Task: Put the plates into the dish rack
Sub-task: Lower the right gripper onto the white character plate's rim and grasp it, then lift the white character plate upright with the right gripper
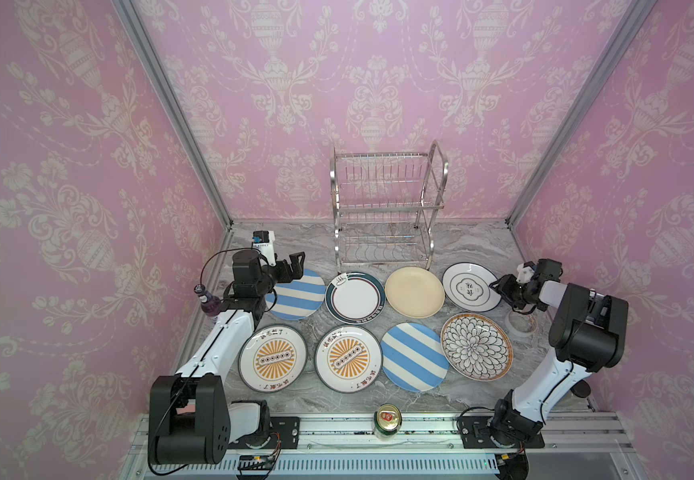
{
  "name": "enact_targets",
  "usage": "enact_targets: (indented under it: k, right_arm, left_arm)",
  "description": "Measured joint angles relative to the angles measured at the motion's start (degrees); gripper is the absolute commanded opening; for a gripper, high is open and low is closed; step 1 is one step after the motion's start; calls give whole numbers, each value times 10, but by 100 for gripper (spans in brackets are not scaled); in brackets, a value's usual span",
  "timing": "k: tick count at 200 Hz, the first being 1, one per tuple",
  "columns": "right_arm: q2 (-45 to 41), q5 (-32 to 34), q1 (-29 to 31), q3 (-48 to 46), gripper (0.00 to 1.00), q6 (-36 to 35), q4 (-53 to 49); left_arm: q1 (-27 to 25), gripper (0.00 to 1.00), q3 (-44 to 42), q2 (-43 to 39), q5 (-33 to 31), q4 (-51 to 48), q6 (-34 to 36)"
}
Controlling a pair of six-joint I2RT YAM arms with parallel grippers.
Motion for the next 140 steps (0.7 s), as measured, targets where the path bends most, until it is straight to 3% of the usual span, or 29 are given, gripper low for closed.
enact_targets:
  k: [97, 126, 140]
  right_arm:
    - [2, -55, -17, -41, 23, 49, 61]
    - [2, -63, -19, -48, 8, 62, 71]
    - [-2, -81, -20, -46, 8, 67, 79]
  left_arm:
    - [-3, 99, 16, 6, 3, -13, 0]
    - [-3, 99, 21, 14, 5, -13, 0]
    - [-3, 99, 24, 17, 8, -14, 0]
